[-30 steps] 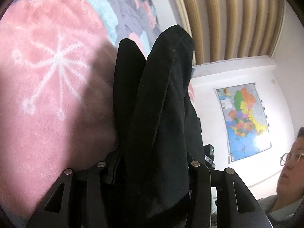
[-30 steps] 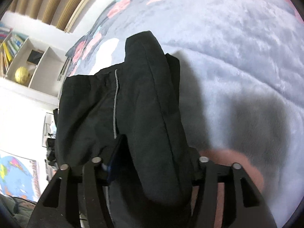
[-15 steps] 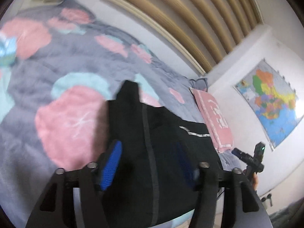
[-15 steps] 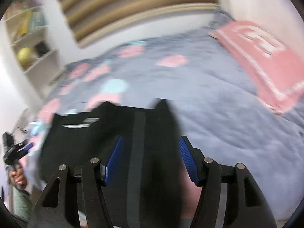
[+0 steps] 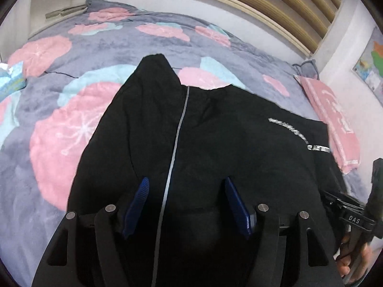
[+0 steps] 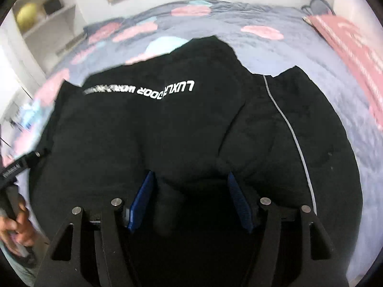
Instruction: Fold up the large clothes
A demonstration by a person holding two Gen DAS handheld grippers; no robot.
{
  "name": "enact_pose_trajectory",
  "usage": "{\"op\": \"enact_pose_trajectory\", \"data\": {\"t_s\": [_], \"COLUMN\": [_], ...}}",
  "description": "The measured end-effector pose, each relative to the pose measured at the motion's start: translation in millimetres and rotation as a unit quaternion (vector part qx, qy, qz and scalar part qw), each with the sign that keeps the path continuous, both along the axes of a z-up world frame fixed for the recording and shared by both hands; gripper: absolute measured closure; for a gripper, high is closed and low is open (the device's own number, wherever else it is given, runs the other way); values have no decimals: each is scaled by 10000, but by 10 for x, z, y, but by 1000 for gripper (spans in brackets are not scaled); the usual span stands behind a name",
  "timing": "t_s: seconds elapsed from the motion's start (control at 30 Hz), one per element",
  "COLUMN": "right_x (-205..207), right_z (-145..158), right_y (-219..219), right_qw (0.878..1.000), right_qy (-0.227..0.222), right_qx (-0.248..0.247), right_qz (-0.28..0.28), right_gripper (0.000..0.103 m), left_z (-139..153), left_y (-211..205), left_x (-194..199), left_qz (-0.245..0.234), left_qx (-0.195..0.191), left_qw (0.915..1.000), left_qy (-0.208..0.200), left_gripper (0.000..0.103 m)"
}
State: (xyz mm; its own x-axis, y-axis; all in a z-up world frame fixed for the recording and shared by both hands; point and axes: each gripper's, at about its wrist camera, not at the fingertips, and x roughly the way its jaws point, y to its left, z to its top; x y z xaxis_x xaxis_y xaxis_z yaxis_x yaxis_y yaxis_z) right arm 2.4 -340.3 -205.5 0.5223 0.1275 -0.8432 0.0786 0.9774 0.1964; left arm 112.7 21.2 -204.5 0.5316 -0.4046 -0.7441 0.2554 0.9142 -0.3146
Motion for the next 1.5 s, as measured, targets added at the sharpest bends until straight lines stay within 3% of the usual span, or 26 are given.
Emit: {"op": "enact_pose_trajectory", "data": {"t_s": [0.07, 0.13, 0.2, 0.23, 0.3, 0.4, 0.43, 0.53, 0.57, 0.73, 1.07, 1.2, 1.5], "right_x": [-132, -363, -576, -696, -866, -1171, -1202, -1422, -1469, -1739, -1981, -2002, -1794], "right_z": [122, 356, 591, 717, 952, 1291, 1369, 1663, 1723, 2050, 2392, 2416, 2232], "right_y": [-73, -65, -38, -36, -80, -116, -102, -53, -25, 90, 166, 187, 227], "right_qw": [9997, 9987, 9955, 9931, 9892, 9824, 9809, 9730, 9717, 9629, 9550, 9532, 9610], "right_qy": [-116, -486, -776, -931, -1193, -1581, -1655, -1923, -1976, -2282, -2614, -2660, -2376], "right_qx": [201, -139, -535, -693, -783, -833, -842, -941, -949, -1065, -938, -949, -902], "right_qz": [55, 36, -98, -197, -333, -544, -585, -859, -876, -972, -1041, -1076, -1093], "right_gripper": [35, 35, 29, 22, 13, 12, 11, 8, 7, 7, 5, 3, 3], "left_z": [141, 341, 551, 653, 874, 1192, 1301, 1546, 1609, 1915, 2290, 2322, 2080], "left_y": [31, 38, 15, -7, -67, -176, -212, -239, -226, -121, 117, 198, 197], "left_x": [-121, -296, -471, -557, -766, -1083, -1211, -1475, -1537, -1806, -2191, -2199, -1967], "left_qz": [17, 4, -18, -24, -14, 228, 412, 989, 1073, 1246, 1831, 1761, 1871], "left_qx": [54, 197, 368, 485, 808, 1469, 1738, 2062, 2021, 1724, 1695, 1498, 1742], "left_qw": [9999, 9989, 9968, 9952, 9893, 9724, 9626, 9400, 9372, 9338, 9147, 9229, 9281], "left_qy": [-131, -421, -714, -849, -1212, -1800, -2036, -2532, -2632, -2878, -3178, -3080, -2708], "left_gripper": [36, 36, 36, 36, 35, 34, 31, 24, 24, 23, 23, 23, 23]}}
